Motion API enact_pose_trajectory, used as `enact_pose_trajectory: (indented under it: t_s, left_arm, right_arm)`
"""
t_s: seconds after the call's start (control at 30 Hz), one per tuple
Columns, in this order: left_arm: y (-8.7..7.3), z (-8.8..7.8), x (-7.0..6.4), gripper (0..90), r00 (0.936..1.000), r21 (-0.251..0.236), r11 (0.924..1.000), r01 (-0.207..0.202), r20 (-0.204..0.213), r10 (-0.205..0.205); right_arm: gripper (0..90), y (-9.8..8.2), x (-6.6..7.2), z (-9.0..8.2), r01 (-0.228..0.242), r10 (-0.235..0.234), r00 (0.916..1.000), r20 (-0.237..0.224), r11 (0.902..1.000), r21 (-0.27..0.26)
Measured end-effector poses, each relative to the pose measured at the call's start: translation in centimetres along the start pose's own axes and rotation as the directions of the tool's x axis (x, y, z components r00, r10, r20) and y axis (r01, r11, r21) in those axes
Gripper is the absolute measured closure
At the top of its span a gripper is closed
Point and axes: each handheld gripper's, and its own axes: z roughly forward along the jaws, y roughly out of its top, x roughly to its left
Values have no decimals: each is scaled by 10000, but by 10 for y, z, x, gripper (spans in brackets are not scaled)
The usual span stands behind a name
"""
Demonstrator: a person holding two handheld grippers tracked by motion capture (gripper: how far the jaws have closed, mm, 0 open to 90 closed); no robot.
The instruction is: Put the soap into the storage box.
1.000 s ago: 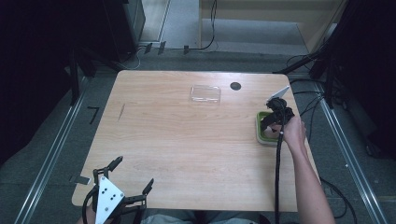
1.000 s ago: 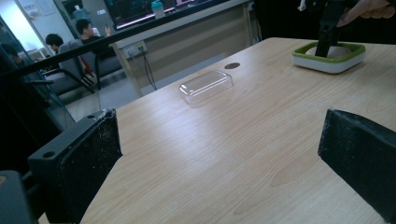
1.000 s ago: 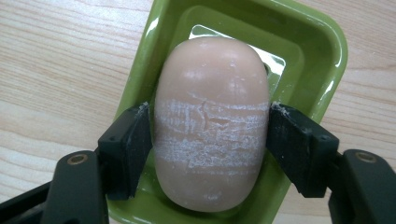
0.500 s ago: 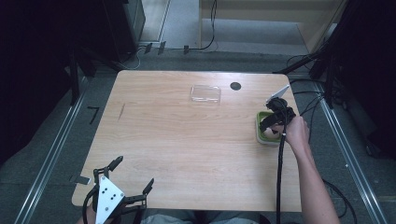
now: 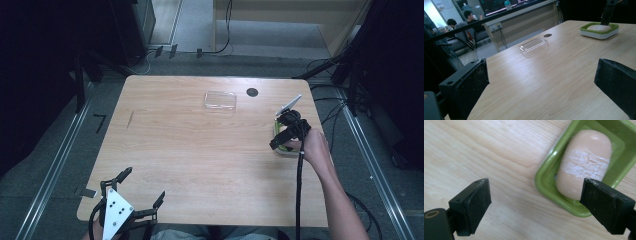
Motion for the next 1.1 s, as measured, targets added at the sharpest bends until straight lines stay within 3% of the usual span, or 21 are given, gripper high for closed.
enact_pose_trajectory:
  t_s: [0.5, 0.97, 1.1]
  left_arm:
    - [0, -1, -1, 0, 10000, 4, 10000, -36, -42, 36]
    - [0, 0, -2, 0, 9999, 48, 9999, -110, -18, 110]
    - [0, 0, -2, 0, 9999, 54, 9999, -115, -16, 115]
  right_arm:
    - [91, -20, 43, -14, 1360, -1361, 9906, 118, 9907, 80]
    - [91, -43, 80, -5, 2372, -2380, 9712, 103, 9702, 500]
    - [91, -48, 89, 1, 2542, -2536, 9671, -174, 9655, 560]
